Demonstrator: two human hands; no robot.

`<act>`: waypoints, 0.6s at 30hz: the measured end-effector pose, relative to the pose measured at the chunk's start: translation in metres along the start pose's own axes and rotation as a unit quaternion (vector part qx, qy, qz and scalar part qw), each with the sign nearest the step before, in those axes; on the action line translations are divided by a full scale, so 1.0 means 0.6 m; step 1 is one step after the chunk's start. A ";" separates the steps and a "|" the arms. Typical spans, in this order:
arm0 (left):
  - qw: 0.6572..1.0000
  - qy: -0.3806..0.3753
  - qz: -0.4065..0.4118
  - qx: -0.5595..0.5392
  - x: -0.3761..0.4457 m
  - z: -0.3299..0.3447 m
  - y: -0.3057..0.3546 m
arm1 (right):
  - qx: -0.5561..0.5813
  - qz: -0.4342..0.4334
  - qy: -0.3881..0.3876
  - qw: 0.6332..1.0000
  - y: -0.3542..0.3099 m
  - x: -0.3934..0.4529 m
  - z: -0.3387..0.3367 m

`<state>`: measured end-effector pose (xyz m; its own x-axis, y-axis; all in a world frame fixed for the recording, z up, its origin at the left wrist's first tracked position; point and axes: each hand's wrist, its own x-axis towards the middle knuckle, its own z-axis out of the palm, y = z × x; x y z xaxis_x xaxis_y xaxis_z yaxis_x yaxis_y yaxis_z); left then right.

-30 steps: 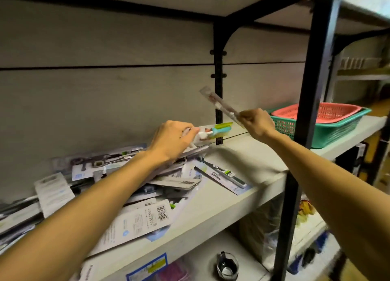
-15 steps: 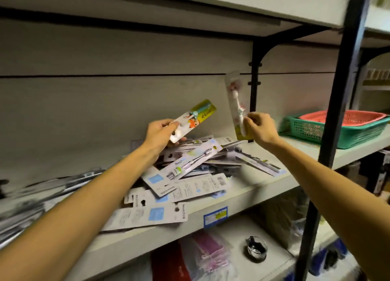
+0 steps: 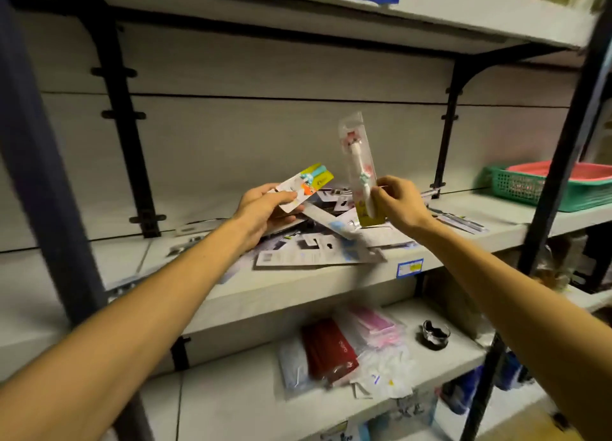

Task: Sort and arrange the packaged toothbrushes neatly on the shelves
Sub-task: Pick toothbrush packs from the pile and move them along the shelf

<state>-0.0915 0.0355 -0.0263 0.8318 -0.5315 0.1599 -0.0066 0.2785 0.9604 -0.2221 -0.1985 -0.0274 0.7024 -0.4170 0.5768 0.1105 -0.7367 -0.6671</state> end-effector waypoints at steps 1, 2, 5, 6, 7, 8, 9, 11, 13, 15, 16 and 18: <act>1.000 0.006 0.001 0.001 -0.017 -0.013 0.006 | -0.010 -0.003 -0.003 1.000 -0.015 -0.015 0.007; 1.000 0.013 0.003 0.003 -0.035 -0.025 0.011 | -0.022 -0.005 -0.003 1.000 -0.030 -0.030 0.012; 0.999 0.047 0.016 -0.001 -0.090 -0.061 0.029 | -0.031 -0.009 0.007 0.999 -0.078 -0.071 0.023; 0.998 0.066 0.023 -0.002 -0.108 -0.073 0.035 | -0.025 -0.014 0.016 0.999 -0.094 -0.084 0.026; 0.996 0.086 0.032 0.000 -0.126 -0.087 0.042 | -0.019 -0.021 0.026 0.999 -0.111 -0.098 0.031; 0.994 0.101 0.038 0.000 -0.145 -0.099 0.049 | -0.012 -0.029 0.036 0.999 -0.126 -0.114 0.036; 0.993 0.111 0.041 -0.002 -0.166 -0.112 0.055 | -0.001 -0.037 0.045 0.998 -0.140 -0.133 0.042; 0.991 0.126 0.046 -0.013 -0.210 -0.136 0.067 | 0.027 -0.055 0.061 0.996 -0.165 -0.177 0.056; 0.989 0.136 0.049 -0.027 -0.256 -0.164 0.071 | 0.036 -0.076 0.083 0.993 -0.180 -0.231 0.075; 0.989 0.137 0.047 -0.032 -0.304 -0.192 0.066 | 0.034 -0.079 0.105 0.991 -0.189 -0.287 0.100; 0.990 0.135 0.044 -0.020 -0.327 -0.205 0.064 | 0.040 -0.073 0.103 0.991 -0.195 -0.314 0.113; 0.992 0.120 0.033 0.026 -0.368 -0.227 0.065 | 0.031 -0.081 0.079 0.993 -0.216 -0.359 0.132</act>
<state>-0.1999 0.2726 -0.0552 0.9370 -0.3057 0.1693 -0.0882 0.2620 0.9610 -0.3320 0.0289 -0.1024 0.5535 -0.3772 0.7426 0.2604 -0.7686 -0.5844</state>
